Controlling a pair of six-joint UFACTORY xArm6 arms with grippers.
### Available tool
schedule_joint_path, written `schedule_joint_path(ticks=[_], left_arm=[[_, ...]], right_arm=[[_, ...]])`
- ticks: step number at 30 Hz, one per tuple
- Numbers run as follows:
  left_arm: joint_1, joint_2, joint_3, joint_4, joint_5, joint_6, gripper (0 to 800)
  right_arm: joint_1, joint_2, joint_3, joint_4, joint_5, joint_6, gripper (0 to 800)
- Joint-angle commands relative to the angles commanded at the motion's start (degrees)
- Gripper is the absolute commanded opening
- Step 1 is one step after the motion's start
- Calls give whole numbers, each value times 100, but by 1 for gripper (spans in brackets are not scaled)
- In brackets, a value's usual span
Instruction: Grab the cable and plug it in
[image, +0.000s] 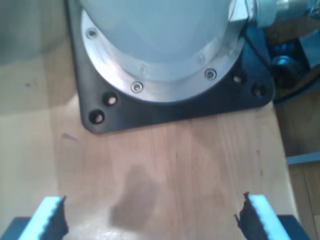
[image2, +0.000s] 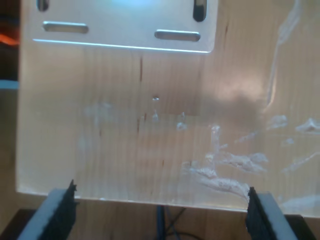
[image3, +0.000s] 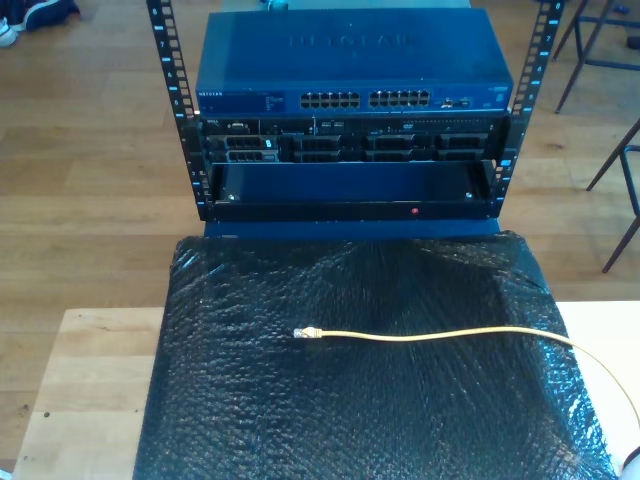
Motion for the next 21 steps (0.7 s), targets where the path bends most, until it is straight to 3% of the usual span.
schedule_joint_path(ticks=[10, 21], left_arm=[[-114, 0, -536, -18, 466, -237, 800], [-1160, 0, -1257, -290, 1152, -1319, 800]], right_arm=[[9, 9, -809, 35, 862, 492, 798], [510, 44, -1380, 53, 1204, 1477, 798]])
